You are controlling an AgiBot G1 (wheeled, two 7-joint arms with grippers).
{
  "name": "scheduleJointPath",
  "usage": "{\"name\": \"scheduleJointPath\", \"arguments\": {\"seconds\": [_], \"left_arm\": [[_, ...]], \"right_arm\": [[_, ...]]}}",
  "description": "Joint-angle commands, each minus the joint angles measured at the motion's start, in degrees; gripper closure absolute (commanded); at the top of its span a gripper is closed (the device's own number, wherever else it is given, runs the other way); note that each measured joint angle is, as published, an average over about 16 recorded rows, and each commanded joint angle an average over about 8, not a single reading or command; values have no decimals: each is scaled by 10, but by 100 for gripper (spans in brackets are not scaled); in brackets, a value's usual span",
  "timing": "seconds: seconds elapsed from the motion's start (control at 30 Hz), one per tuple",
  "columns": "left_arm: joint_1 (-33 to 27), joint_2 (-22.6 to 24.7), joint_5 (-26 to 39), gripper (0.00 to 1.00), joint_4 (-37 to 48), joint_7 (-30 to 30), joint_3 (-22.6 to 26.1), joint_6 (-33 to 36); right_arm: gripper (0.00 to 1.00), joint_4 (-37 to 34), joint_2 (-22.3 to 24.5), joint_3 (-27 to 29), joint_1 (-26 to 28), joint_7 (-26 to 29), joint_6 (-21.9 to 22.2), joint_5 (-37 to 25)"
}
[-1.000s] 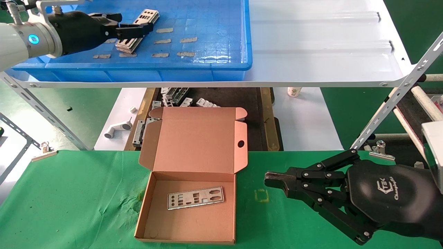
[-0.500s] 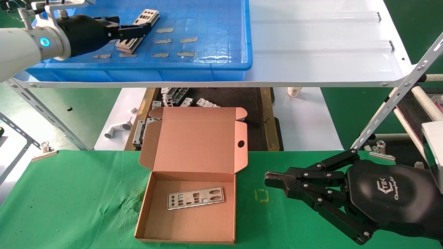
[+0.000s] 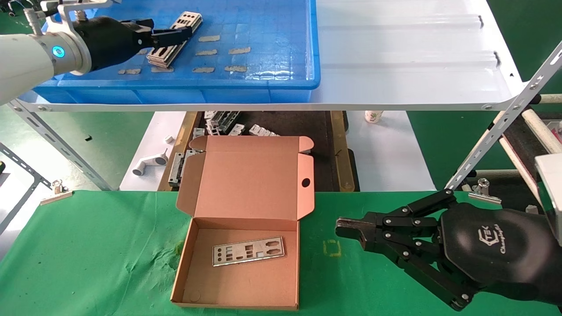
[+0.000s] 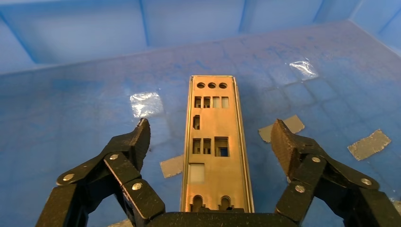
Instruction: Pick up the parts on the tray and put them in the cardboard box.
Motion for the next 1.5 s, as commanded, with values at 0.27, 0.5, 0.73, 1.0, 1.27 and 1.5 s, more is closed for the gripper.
{"name": "scheduleJointPath", "arguments": {"seconds": [0.27,0.5,0.73,1.0,1.27,1.5], "left_arm": [[2,2,1,100,-1,-2,0,-8],[2,4,0,100,-3,-2,0,-13],[4,5,0,100,-3,-1,0,-17],[1,4,-1,100,-7,1,-1,-16],[-13,-9,-7,100,-21,11,-5,19],[-28,-46,-12,100,-52,43,-6,140]], "right_arm": [[100,0,0,0,0,0,0,0],[100,0,0,0,0,0,0,0],[100,0,0,0,0,0,0,0],[100,0,0,0,0,0,0,0],[100,0,0,0,0,0,0,0],[100,0,0,0,0,0,0,0]]}}
